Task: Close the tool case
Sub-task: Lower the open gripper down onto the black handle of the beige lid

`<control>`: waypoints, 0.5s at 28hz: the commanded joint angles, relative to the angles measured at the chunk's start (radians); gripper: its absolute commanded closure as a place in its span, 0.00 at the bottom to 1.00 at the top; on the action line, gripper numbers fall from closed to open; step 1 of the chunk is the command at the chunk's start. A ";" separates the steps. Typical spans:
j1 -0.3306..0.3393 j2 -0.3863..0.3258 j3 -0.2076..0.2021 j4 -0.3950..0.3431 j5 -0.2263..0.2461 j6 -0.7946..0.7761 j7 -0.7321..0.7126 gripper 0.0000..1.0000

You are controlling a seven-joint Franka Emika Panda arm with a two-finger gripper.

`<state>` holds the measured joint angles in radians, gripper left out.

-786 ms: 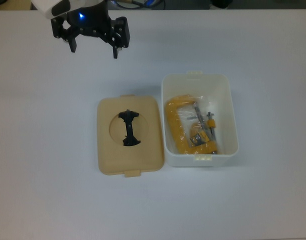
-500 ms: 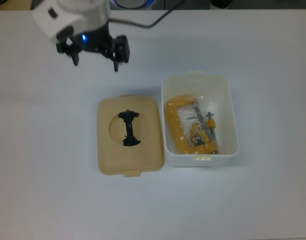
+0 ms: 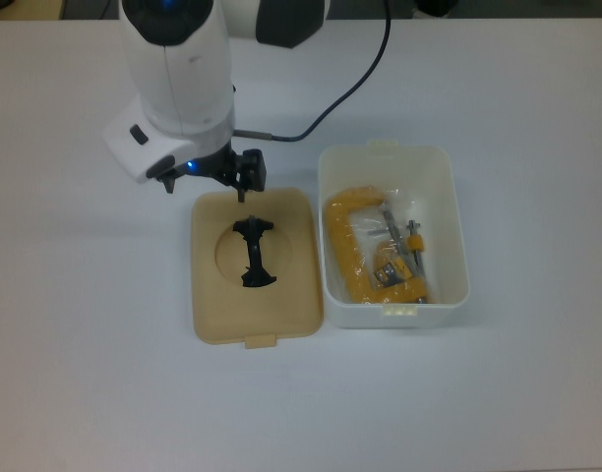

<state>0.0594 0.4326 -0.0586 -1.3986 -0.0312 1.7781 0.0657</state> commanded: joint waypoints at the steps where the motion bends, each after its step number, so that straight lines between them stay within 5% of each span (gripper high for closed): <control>1: 0.028 0.023 -0.003 -0.013 -0.019 0.055 0.002 0.00; 14: 0.054 0.092 -0.003 -0.013 -0.045 0.141 0.002 0.00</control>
<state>0.0904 0.5089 -0.0550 -1.4011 -0.0474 1.8785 0.0657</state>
